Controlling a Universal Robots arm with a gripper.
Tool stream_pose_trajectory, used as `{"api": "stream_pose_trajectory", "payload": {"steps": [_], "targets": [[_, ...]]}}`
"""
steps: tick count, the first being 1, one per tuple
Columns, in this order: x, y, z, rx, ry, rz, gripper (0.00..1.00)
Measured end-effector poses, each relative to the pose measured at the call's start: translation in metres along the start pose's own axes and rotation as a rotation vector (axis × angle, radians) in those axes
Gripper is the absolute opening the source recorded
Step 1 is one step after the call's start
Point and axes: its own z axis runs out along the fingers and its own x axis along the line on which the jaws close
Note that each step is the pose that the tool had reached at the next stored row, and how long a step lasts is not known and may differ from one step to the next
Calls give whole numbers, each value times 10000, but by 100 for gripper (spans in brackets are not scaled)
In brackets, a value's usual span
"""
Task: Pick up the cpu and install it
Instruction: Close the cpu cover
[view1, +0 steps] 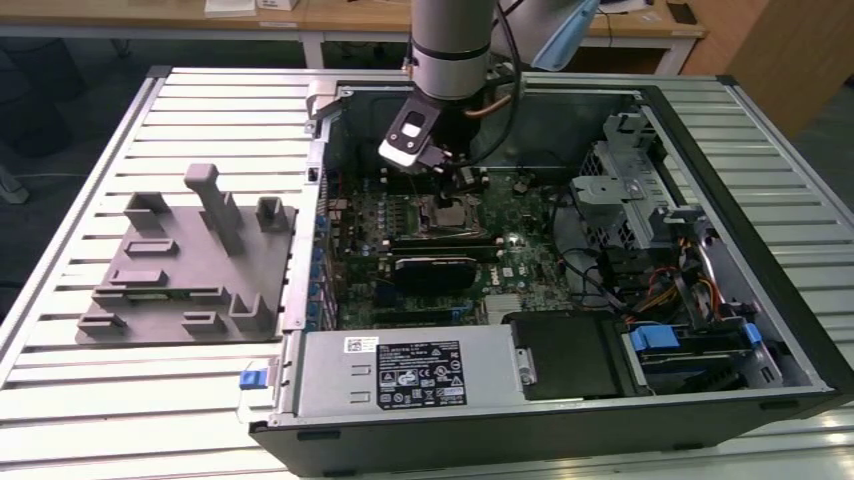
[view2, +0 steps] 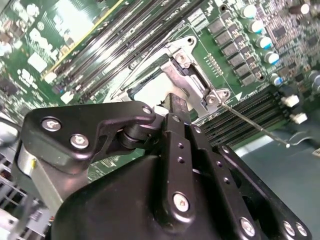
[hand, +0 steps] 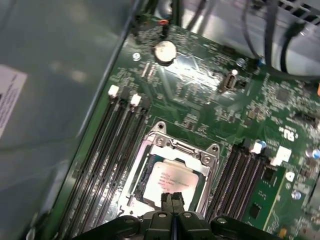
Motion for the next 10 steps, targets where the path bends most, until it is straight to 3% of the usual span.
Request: {"api": "stream_pose_trajectory", "payload": {"steps": [10], "targets": [[0, 0, 2, -84, 53, -1812, 11]]}}
